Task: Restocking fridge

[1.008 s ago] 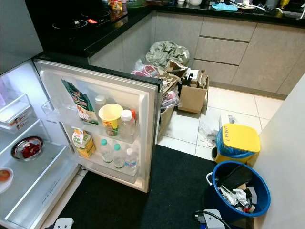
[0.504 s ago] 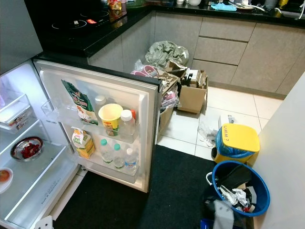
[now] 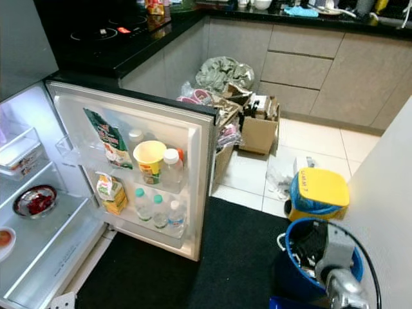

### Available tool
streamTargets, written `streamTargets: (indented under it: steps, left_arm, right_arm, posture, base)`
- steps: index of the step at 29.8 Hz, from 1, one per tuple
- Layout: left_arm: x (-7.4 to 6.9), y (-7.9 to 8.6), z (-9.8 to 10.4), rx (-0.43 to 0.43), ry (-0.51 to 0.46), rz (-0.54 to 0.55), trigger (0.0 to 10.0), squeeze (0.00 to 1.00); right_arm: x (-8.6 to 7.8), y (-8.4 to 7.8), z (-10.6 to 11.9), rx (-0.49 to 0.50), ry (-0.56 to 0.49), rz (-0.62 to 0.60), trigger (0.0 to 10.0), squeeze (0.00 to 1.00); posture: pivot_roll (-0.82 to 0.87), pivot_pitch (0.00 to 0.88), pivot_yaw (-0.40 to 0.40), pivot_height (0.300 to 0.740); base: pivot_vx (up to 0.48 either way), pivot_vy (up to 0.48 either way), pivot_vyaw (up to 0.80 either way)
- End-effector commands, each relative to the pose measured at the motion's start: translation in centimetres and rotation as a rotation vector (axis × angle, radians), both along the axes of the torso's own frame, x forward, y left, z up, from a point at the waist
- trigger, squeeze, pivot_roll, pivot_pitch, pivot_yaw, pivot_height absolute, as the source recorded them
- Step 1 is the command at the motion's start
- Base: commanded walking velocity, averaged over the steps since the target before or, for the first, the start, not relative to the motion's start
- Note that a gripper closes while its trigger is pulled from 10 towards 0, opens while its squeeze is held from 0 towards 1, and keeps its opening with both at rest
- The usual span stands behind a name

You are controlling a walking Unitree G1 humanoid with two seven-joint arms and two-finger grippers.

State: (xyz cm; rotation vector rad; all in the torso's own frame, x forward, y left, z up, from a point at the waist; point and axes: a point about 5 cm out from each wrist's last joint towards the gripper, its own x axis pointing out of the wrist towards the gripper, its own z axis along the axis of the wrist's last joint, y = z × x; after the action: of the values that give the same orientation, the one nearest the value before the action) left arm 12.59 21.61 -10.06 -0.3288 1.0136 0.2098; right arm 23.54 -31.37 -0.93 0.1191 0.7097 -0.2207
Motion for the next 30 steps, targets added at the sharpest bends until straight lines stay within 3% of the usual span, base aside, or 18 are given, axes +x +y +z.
streamTargets:
  steps: [1,3,4,5,6,7,8,10,14,18,22,23,24,26,27,28,29,30]
  left_arm:
    - [-0.6,0.2,-0.1,0.006,0.018,-0.005,10.0,0.0]
    - [-0.6,0.2,-0.1,0.006,0.018,-0.005,10.0,0.0]
    - [-0.6,0.0,-0.2,0.001,0.017,-0.005,10.0,0.0]
    - [-0.6,0.0,-0.2,0.001,0.017,-0.005,10.0,0.0]
    - [-0.5,-0.2,-0.2,-0.002,0.015,-0.007,10.0,0.0]
    - [-0.5,-0.2,-0.2,-0.002,0.015,-0.007,10.0,0.0]
    - [-0.5,-0.3,-0.2,-0.004,0.016,-0.014,10.0,0.0]
    - [-0.6,-0.3,-0.2,-0.003,0.018,-0.025,10.0,0.0]
    - [-0.7,-0.1,-0.2,0.003,0.021,-0.033,10.0,0.0]
    - [-0.4,0.1,-0.1,0.005,0.014,-0.026,10.0,0.0]
    - [-0.4,0.0,-0.1,0.004,0.014,-0.027,10.0,0.0]
    - [-0.5,-0.1,-0.2,0.002,0.015,-0.029,10.0,0.0]
    - [-0.5,-0.1,-0.2,0.002,0.015,-0.029,10.0,0.0]
    - [-0.6,-0.2,-0.2,-0.001,0.019,-0.033,10.0,0.0]
    - [-0.6,-0.2,-0.2,-0.001,0.019,-0.033,10.0,0.0]
    - [-0.7,-0.3,-0.3,-0.002,0.021,-0.035,10.0,0.0]
    - [-0.7,-0.3,-0.3,-0.002,0.021,-0.035,10.0,0.0]
    - [-0.8,-0.3,-0.3,-0.002,0.022,-0.036,10.0,0.0]
  right_arm:
    - [-1.5,1.0,-1.7,0.015,0.097,0.025,10.0,0.0]
    - [-1.5,1.0,-1.7,0.015,0.097,0.025,10.0,0.0]
    - [-2.9,2.6,-3.4,0.039,0.171,0.056,10.0,0.0]
    - [-2.9,2.6,-3.4,0.039,0.171,0.056,10.0,0.0]
    - [-4.6,4.7,-5.2,0.068,0.249,0.101,10.0,0.0]
    - [-4.6,4.7,-5.2,0.068,0.249,0.101,10.0,0.0]
    - [-6.0,6.6,-6.6,0.101,0.302,0.127,10.0,0.0]
    - [-7.4,8.5,-7.6,0.14,0.343,0.145,10.0,0.0]
    - [-7.7,8.8,-7.9,0.154,0.347,0.132,10.0,0.0]
    - [-5.6,4.8,-5.8,0.098,0.246,0.012,10.0,0.0]
    - [-4.4,2.4,-4.2,0.043,0.192,-0.019,10.0,0.0]
    - [-3.5,0.8,-2.9,-0.003,0.153,-0.034,10.0,0.0]
    - [-3.5,0.8,-2.9,-0.003,0.153,-0.034,10.0,0.0]
    - [-0.9,-3.6,1.5,-0.119,0.019,-0.094,10.0,0.0]
    - [-0.9,-3.6,1.5,-0.119,0.019,-0.094,10.0,0.0]
    - [0.6,-5.8,4.5,-0.181,-0.064,-0.126,10.0,0.0]
    - [0.6,-5.8,4.5,-0.181,-0.064,-0.126,10.0,0.0]
    - [1.7,-7.5,7.3,-0.237,-0.136,-0.148,10.0,0.0]
  posture:
    - [-0.07,0.0,-0.026,0.74]
    - [-0.07,0.0,-0.026,0.74]
    - [-0.06,0.0,-0.022,0.74]
    - [-0.06,0.0,-0.022,0.74]
    - [-0.06,0.0,-0.021,0.74]
    - [-0.06,0.0,-0.021,0.74]
    - [-0.05,0.0,-0.015,0.74]
    - [-0.05,0.0,-0.015,0.74]
    - [-0.05,0.0,-0.015,0.74]
    - [-0.05,0.0,-0.015,0.74]
    - [-0.07,0.0,-0.02,0.74]
    - [-0.07,0.0,-0.02,0.74]
    - [-0.07,0.0,-0.02,0.74]
    - [-0.08,0.0,-0.022,0.74]
    - [-0.08,0.0,-0.022,0.74]
    - [-0.08,0.0,-0.025,0.74]
    - [-0.08,0.0,-0.025,0.74]
    - [-0.08,0.0,-0.025,0.74]
  base:
    - [0.0,0.0,0.0]
    - [0.0,0.0,0.0]
    - [0.0,0.0,0.0]
    - [0.0,0.0,0.0]
    - [0.0,0.0,0.0]
    - [0.0,0.0,0.0]
    - [0.0,0.0,0.0]
    - [0.0,0.0,0.0]
    - [0.0,0.0,0.0]
    - [0.0,0.0,0.0]
    - [0.0,0.0,0.0]
    - [0.0,0.0,0.0]
    - [0.0,0.0,0.0]
    - [0.0,0.0,0.0]
    - [0.0,0.0,0.0]
    - [0.0,0.0,0.0]
    - [0.0,0.0,0.0]
    - [0.0,0.0,0.0]
